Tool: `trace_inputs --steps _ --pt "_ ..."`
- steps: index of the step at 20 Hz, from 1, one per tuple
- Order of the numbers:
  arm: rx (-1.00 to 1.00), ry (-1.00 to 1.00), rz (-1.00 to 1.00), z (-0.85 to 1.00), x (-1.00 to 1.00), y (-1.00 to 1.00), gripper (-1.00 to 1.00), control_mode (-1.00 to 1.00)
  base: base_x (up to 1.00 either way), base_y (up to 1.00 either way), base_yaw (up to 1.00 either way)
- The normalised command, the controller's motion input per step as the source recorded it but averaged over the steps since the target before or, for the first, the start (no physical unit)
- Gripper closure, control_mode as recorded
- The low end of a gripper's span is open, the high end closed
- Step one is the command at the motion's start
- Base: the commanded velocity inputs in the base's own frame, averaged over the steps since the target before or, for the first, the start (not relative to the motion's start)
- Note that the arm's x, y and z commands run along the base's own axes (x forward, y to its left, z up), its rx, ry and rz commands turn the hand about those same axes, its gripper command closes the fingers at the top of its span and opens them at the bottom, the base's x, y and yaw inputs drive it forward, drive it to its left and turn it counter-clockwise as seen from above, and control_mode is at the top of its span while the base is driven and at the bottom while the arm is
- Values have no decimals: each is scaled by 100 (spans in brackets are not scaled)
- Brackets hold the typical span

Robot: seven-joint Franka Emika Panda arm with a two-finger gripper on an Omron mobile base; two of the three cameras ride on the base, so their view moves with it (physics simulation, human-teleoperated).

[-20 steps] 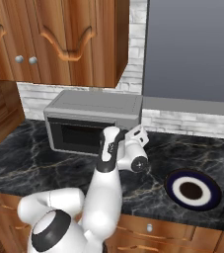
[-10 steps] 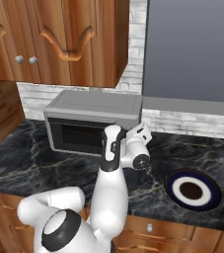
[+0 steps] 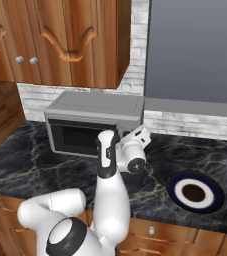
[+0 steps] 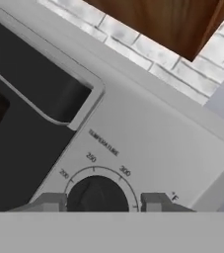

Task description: Pull the toaster oven rack outwards. Pick up the baguette from the plate and place it on the toaster oven rack. Close the toaster oven door fully and set the temperature to the lowest setting.

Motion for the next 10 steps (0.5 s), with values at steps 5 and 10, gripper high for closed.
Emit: trace_inputs --steps 5,10 --pt "-4 -12 -15 -12 0 3 100 -100 0 0 0" --pt "-1 -17 -21 -8 0 0 100 -100 0 0 0"
